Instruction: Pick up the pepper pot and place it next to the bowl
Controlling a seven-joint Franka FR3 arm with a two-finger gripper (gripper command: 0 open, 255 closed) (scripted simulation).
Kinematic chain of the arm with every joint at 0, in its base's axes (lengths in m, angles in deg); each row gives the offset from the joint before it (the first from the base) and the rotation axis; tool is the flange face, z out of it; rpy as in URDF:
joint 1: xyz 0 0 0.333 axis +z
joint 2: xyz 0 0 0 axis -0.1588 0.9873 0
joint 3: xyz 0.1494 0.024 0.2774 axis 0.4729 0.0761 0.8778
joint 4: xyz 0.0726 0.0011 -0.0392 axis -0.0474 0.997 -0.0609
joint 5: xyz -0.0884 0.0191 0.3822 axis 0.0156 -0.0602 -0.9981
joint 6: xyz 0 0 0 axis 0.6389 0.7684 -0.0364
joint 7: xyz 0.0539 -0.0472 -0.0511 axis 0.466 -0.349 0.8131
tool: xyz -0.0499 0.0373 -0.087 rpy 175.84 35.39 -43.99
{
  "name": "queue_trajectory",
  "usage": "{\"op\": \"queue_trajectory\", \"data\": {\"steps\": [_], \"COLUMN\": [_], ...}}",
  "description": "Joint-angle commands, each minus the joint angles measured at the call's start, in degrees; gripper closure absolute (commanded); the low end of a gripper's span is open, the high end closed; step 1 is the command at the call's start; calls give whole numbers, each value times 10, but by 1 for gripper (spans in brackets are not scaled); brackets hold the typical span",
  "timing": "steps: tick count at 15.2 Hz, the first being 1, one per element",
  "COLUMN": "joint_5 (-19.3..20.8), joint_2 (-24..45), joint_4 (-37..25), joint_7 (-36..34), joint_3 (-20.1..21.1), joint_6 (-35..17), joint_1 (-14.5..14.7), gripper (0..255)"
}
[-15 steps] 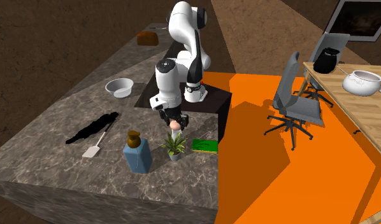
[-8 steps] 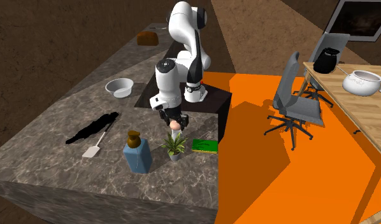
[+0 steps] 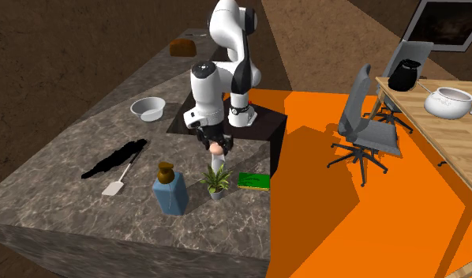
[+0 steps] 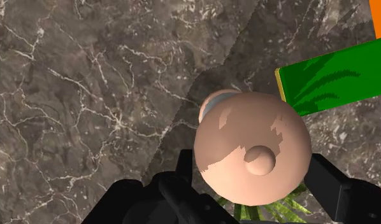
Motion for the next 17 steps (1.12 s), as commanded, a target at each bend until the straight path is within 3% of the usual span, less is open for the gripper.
{"op": "queue_trajectory", "data": {"steps": [1, 17], "joint_5": [-2, -7], "joint_2": [-5, -19], "joint_4": [-10, -116], "joint_7": [0, 2], "joint_3": [1, 2], "joint_6": [15, 134], "joint_1": [0, 0], "gripper": [255, 255]}}
